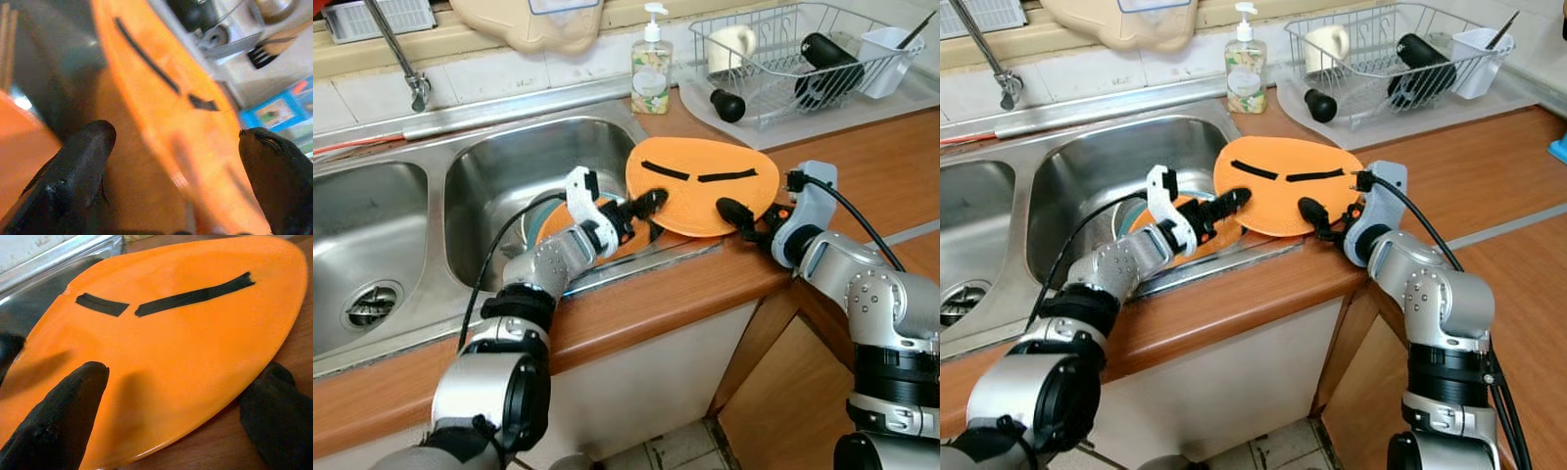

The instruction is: Kitchen organization

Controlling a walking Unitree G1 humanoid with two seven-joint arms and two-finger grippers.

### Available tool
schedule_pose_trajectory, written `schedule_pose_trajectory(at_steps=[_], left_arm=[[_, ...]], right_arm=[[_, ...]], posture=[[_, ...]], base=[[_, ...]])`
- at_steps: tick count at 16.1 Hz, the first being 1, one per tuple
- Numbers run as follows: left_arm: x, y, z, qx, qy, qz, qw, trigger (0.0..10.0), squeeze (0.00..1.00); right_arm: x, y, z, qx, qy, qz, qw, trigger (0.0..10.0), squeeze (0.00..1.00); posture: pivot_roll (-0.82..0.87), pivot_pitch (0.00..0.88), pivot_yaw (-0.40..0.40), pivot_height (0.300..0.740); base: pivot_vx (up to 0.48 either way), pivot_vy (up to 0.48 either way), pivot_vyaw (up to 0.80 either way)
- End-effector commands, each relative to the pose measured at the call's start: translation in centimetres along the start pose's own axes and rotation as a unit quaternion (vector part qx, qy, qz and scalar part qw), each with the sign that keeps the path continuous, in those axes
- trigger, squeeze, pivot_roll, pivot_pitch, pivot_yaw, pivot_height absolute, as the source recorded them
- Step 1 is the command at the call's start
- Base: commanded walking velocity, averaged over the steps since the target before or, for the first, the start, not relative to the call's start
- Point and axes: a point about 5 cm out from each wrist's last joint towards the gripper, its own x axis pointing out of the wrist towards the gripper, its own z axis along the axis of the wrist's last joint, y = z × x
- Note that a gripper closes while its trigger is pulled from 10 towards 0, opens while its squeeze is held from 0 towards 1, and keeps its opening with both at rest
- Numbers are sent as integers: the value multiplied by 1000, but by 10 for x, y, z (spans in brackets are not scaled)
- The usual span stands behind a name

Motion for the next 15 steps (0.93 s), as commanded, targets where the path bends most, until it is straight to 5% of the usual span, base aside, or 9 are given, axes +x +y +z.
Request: schedule_pose_trajectory(at_steps=[1, 2, 4, 15], left_arm=[[2, -5, 6, -5, -13, -23, 1000, 7373, 0], [2, -5, 6, -15, -14, -29, 999, 2431, 0], [1, -5, 5, -21, -14, -35, 999, 0, 0], [-5, -13, 17, -81, -63, -110, 989, 0, 0]], right_arm=[[0, 11, 3, -3, -9, 27, 1000, 10000, 0], [1, 12, 3, -3, -11, 30, 999, 10000, 0], [1, 15, 3, -4, -13, 36, 999, 10000, 0], [2, 23, 9, -14, -38, 58, 998, 10000, 0]], posture=[[-52, 0, 110, 740], [-50, 0, 109, 740], [-50, 0, 108, 740], [-48, 0, 110, 740]], base=[[0, 0, 0], [0, 0, 0], [0, 0, 0], [0, 0, 0]])
